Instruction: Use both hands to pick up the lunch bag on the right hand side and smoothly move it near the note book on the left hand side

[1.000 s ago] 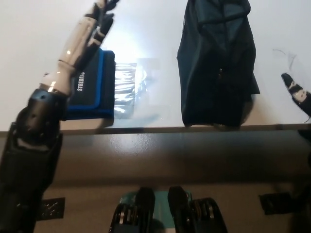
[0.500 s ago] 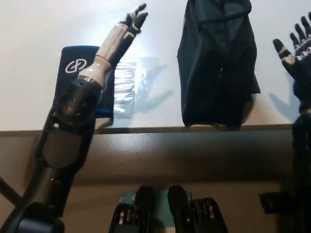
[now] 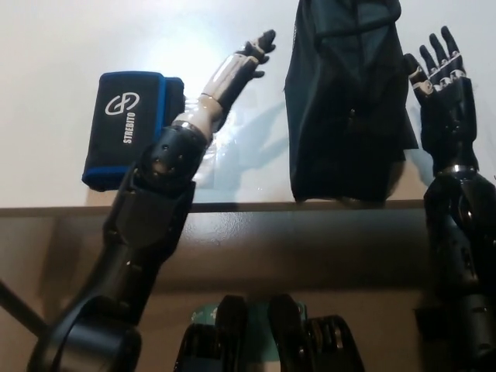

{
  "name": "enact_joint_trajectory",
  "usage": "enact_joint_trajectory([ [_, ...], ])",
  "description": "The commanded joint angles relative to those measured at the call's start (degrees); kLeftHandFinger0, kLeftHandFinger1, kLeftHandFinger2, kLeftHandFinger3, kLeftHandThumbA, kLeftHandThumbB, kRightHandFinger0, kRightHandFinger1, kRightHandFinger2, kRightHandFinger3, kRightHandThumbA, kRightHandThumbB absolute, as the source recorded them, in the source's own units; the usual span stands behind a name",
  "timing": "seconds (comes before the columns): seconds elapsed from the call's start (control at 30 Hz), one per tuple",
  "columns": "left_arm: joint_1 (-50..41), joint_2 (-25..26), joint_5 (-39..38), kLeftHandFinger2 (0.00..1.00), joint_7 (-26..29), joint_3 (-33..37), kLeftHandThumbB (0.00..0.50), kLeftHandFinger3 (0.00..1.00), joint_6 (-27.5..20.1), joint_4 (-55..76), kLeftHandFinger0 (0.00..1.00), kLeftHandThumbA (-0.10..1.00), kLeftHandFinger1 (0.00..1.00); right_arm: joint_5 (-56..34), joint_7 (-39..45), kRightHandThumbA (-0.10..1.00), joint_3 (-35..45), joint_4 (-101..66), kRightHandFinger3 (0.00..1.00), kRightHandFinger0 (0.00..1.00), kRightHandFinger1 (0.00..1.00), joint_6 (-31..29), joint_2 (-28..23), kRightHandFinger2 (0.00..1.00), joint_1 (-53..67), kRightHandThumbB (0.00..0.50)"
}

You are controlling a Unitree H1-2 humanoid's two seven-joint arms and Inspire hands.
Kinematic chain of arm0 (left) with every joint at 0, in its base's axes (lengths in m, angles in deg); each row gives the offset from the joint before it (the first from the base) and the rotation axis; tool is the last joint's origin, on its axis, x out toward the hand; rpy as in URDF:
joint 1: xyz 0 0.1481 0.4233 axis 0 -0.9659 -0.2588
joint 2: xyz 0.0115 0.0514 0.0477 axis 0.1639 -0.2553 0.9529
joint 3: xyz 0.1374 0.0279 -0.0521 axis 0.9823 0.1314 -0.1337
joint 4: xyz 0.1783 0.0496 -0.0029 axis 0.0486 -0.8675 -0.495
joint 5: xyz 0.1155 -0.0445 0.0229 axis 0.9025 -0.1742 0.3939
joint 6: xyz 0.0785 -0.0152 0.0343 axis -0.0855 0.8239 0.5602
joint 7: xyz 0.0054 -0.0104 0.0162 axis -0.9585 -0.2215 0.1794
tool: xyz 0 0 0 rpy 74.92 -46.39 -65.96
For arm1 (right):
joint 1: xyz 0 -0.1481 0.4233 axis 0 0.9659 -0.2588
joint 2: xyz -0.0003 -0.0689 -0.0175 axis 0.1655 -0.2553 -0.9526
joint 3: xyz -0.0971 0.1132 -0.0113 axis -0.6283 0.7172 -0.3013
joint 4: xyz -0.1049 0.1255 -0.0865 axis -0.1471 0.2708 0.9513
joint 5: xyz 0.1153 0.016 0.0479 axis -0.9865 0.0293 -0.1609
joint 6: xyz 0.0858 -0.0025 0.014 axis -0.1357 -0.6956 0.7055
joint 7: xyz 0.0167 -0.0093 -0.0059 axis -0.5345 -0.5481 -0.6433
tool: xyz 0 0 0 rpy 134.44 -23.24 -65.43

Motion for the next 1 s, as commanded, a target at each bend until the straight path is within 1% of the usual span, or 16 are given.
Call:
enact_joint_trajectory([
  [0.0, 4.5, -2.5, -0.7, 1.00, 0.4, 0.1, 0.441, 1.00, -3.8, -2.5, 1.00, 1.00, 1.00, -1.3, 1.3, 0.90, 0.0, -0.2, 1.00, 1.00, 1.00, -1.9, 1.4, 1.00, -4.0, 0.178],
  [0.1, 5.5, -3.5, -0.1, 1.00, 0.7, 0.4, 0.409, 1.00, -5.1, -5.0, 1.00, 1.00, 1.00, -1.7, 1.7, 0.91, -0.1, -0.1, 1.00, 1.00, 1.00, -1.8, 2.3, 1.00, -4.0, 0.165],
  [0.17, 6.0, -4.3, 0.0, 1.00, 1.0, 0.4, 0.402, 1.00, -5.4, -6.6, 1.00, 1.00, 1.00, -1.6, 1.9, 0.94, -0.3, -0.2, 1.00, 1.00, 1.00, -2.0, 2.7, 1.00, -3.8, 0.156],
  [0.27, 7.0, -5.3, 0.7, 1.00, 1.9, 0.8, 0.364, 1.00, -6.6, -9.4, 1.00, 1.00, 1.00, -2.1, 2.4, 0.96, -0.3, 0.3, 1.00, 1.00, 1.00, -2.6, 3.7, 1.00, -3.8, 0.159],
  [0.4, 6.9, -6.1, 0.2, 1.00, 2.1, 0.5, 0.368, 1.00, -7.4, -10.6, 1.00, 1.00, 1.00, -2.9, 2.8, 0.98, -0.3, 0.6, 1.00, 1.00, 1.00, -2.6, 5.0, 1.00, -3.9, 0.154],
  [0.43, 6.7, -5.9, 0.6, 1.00, 2.3, 0.7, 0.362, 1.00, -7.9, -10.7, 1.00, 1.00, 1.00, -2.9, 2.8, 0.99, -0.4, 1.0, 1.00, 1.00, 1.00, -2.6, 5.3, 1.00, -4.1, 0.154],
  [0.47, 6.5, -5.8, 0.9, 1.00, 2.5, 0.9, 0.376, 1.00, -8.2, -10.7, 1.00, 1.00, 1.00, -2.9, 2.9, 0.99, -0.6, 1.2, 1.00, 1.00, 1.00, -2.7, 5.5, 1.00, -4.2, 0.153],
  [0.57, 5.2, -4.9, 0.7, 1.00, 2.7, 0.6, 0.377, 1.00, -8.5, -9.0, 1.00, 1.00, 1.00, -2.8, 3.2, 0.98, -1.0, 2.7, 1.00, 1.00, 1.00, -3.0, 6.6, 1.00, -4.9, 0.164],
  [0.67, 3.8, -4.5, -0.3, 1.00, 2.8, -0.4, 0.402, 1.00, -8.6, -7.2, 1.00, 1.00, 1.00, -1.9, 3.1, 0.98, -1.3, 4.7, 1.00, 1.00, 1.00, -4.0, 7.3, 1.00, -5.8, 0.171],
  [0.7, 3.1, -4.4, -1.5, 1.00, 2.3, -1.3, 0.395, 1.00, -8.7, -6.4, 1.00, 1.00, 1.00, -1.7, 3.1, 0.99, -1.5, 5.3, 1.00, 1.00, 1.00, -4.0, 7.6, 1.00, -6.0, 0.174],
  [0.73, 2.6, -4.3, -2.2, 1.00, 1.9, -1.8, 0.406, 1.00, -8.8, -5.9, 1.00, 1.00, 1.00, -1.5, 3.0, 1.00, -1.6, 5.7, 1.00, 1.00, 1.00, -4.0, 7.8, 1.00, -6.1, 0.167],
  [0.77, 1.7, -3.8, -2.3, 1.00, 1.5, -2.0, 0.427, 1.00, -8.5, -4.6, 1.00, 1.00, 1.00, -1.4, 2.9, 0.99, -1.7, 6.5, 1.00, 1.00, 1.00, -4.2, 8.4, 1.00, -6.5, 0.174],
  [0.83, 0.6, -3.0, -4.1, 1.00, -0.4, -3.0, 0.374, 1.00, -7.3, -2.6, 1.00, 1.00, 1.00, -0.8, 3.1, 0.99, -2.1, 7.9, 1.00, 1.00, 1.00, -4.9, 8.9, 1.00, -7.3, 0.164],
  [0.9, 0.0, -2.4, -3.5, 1.00, 0.1, -3.1, 0.368, 1.00, -7.0, -1.5, 1.00, 1.00, 1.00, -0.3, 2.9, 1.00, -2.4, 8.7, 1.00, 1.00, 1.00, -5.3, 9.1, 1.00, -7.7, 0.156],
  [0.93, -0.8, -1.4, -1.6, 1.00, 1.7, -2.6, 0.375, 1.00, -7.0, 0.1, 1.00, 1.00, 1.00, 0.2, 2.8, 1.00, -2.8, 9.6, 1.00, 1.00, 1.00, -5.7, 9.4, 1.00, -8.4, 0.147],
  [0.97, -1.5, -0.7, -1.7, 1.00, 1.3, -2.8, 0.383, 1.00, -6.3, 1.8, 1.00, 1.00, 1.00, 0.5, 2.7, 1.00, -3.1, 10.3, 1.00, 1.00, 1.00, -5.8, 9.6, 1.00, -8.8, 0.143],
])
